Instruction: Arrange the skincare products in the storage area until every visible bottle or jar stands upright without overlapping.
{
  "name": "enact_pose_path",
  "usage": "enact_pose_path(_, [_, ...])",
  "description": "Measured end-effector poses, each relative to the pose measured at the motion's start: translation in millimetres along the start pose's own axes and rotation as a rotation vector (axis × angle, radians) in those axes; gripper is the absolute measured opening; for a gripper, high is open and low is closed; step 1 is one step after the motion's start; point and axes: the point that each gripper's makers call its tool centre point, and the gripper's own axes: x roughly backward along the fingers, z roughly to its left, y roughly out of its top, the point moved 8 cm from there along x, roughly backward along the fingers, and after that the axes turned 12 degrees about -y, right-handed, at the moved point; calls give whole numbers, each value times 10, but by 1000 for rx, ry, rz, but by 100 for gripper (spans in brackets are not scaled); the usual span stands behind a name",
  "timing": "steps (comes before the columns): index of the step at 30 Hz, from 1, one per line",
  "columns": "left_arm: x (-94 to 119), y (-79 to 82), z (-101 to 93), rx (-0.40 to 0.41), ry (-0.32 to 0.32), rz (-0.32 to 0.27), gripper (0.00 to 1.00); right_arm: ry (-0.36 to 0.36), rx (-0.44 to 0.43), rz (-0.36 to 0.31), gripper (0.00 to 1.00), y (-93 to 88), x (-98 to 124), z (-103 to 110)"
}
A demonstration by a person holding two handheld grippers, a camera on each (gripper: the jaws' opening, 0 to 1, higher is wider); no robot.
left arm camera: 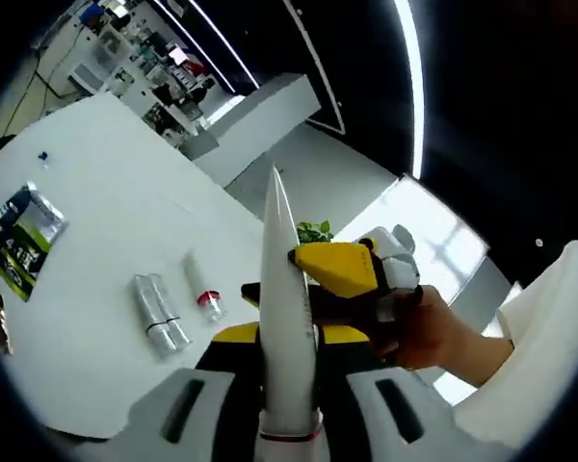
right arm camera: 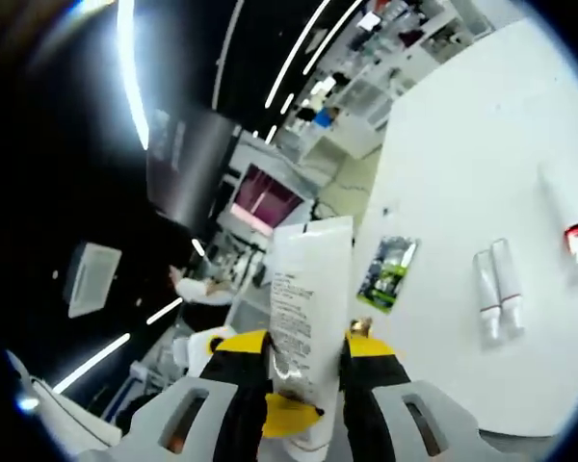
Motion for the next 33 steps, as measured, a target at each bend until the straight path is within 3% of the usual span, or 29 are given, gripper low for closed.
enact_pose_path(7, [-22,-58,0,-188,107,82,15,-66,37,-31,34,31,-28,-17])
enact_pose_path(11, [-41,-111,18,-270,162,142,15,-75,25,-22,44,-9,-66,-37])
enact_pose_path(13, [-66,-150,21,-351,187,196,15,-98,22,-11,47,-34,-73,-70])
enact_pose_path(17, [-128,-218,-41,-471,180,259,16,-155,7,-40,41,-47,-38,-197])
enact_pose_path(18, [-142,-245,-52,-460,181,263,16,-143,-29,-40,41,-49,-33,-203])
enact_pose_path(22, [-137,-231,-59,-484,173,259,16,-127,2,-58,36,-63,20,-211])
enact_pose_path(23, [-141,-229,-62,-484,168,257,17,-138,21,-63,34,-61,34,-226])
enact_pose_path(28, [-157,-214,-79,-504,139,247,18,-57,168,-74,32,-22,89,-162])
enact_pose_path(33, [-155,-174,-176,-468,40,194,20,44,415,-102,31,17,179,-7])
